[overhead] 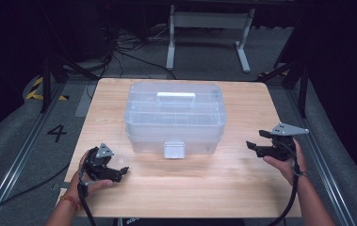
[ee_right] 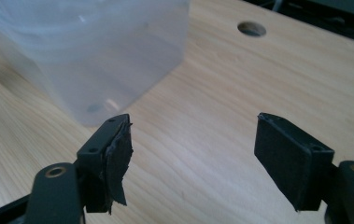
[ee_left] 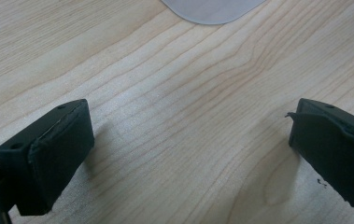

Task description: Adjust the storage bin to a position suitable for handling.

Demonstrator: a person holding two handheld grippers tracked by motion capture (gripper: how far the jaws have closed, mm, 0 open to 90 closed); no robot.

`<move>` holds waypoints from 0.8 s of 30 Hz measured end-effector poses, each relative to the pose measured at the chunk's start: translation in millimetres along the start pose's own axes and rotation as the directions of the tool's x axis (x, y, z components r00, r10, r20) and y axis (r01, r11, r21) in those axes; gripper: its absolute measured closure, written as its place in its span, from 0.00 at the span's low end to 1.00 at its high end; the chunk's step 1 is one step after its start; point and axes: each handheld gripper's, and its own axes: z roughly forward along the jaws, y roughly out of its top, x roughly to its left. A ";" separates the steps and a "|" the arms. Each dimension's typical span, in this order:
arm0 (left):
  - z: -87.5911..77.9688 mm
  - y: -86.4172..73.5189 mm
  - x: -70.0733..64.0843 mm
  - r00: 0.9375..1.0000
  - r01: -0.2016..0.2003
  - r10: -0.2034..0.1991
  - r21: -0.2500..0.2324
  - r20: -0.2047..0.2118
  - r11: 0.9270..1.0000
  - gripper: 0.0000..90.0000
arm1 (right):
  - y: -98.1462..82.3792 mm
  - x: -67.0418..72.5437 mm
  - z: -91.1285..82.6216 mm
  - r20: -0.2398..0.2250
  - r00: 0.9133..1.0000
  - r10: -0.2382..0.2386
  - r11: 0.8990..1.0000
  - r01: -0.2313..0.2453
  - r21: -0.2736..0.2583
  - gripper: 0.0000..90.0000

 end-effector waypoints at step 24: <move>0.0 0.0 0.1 1.000 -0.002 0.002 -0.002 -0.002 1.000 0.01 | 92.9 21.4 2.6 -0.042 0.990 -0.131 0.986 0.126 -0.110 0.35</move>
